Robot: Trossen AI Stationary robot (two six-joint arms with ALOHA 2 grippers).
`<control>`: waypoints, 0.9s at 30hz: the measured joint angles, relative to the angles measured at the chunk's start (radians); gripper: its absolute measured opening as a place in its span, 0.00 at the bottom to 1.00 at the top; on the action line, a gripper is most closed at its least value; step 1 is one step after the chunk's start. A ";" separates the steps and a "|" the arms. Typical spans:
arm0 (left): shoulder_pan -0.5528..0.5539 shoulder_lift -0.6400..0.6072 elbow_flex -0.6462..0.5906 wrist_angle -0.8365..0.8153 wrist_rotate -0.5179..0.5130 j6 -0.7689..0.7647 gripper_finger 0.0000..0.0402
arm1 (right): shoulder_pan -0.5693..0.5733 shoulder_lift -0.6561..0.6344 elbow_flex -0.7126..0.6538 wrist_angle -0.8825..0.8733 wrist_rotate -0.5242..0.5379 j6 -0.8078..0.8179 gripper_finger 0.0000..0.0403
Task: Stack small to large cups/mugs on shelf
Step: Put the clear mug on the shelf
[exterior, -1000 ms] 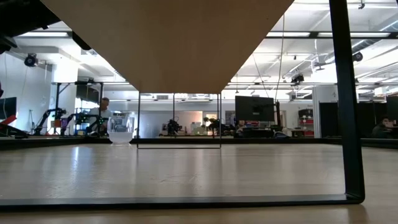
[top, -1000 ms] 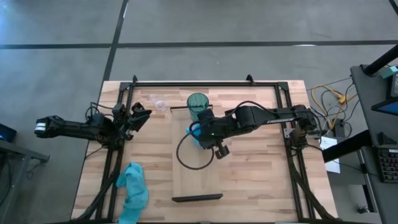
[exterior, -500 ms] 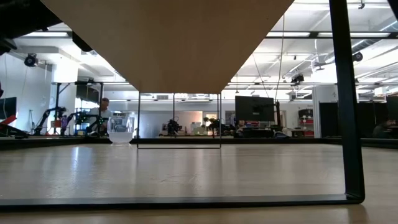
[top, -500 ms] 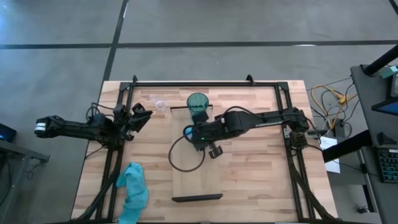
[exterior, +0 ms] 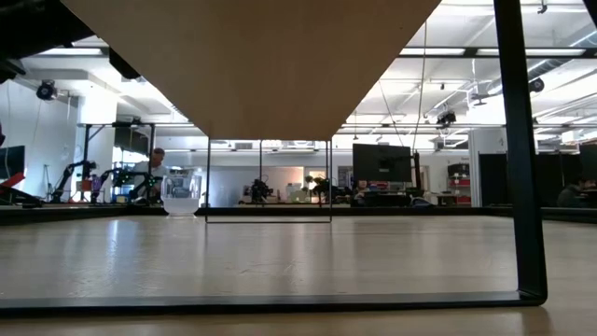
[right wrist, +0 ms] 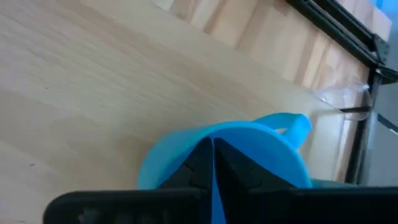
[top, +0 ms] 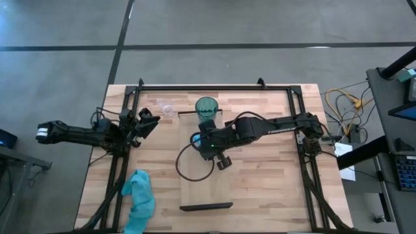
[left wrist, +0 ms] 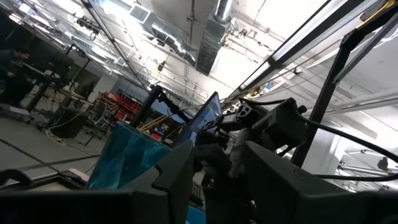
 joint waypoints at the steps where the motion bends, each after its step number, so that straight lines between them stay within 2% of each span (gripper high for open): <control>1: 0.000 0.000 0.001 -0.001 0.000 0.000 0.32 | 0.000 -0.001 0.008 -0.004 0.017 0.001 0.02; 5: 0.000 0.004 0.021 -0.001 0.000 0.001 0.32 | 0.002 -0.006 0.085 -0.008 0.095 0.033 0.02; 12: 0.001 0.020 0.054 -0.053 -0.006 0.039 0.32 | 0.004 -0.009 0.313 -0.068 0.100 0.080 0.02; 14: 0.001 0.019 0.074 -0.123 -0.032 0.061 0.32 | 0.003 -0.044 0.303 -0.054 0.141 0.096 0.02; 19: 0.001 0.018 0.185 -0.424 -0.086 0.109 0.32 | -0.010 -0.119 0.283 -0.139 0.277 0.192 0.02; 23: 0.001 0.024 0.337 -0.765 -0.154 0.119 0.32 | -0.015 -0.168 0.284 -0.209 0.285 0.315 0.02; 27: 0.001 0.055 0.512 -1.112 -0.255 0.196 0.32 | -0.016 -0.204 0.284 -0.233 0.284 0.407 0.02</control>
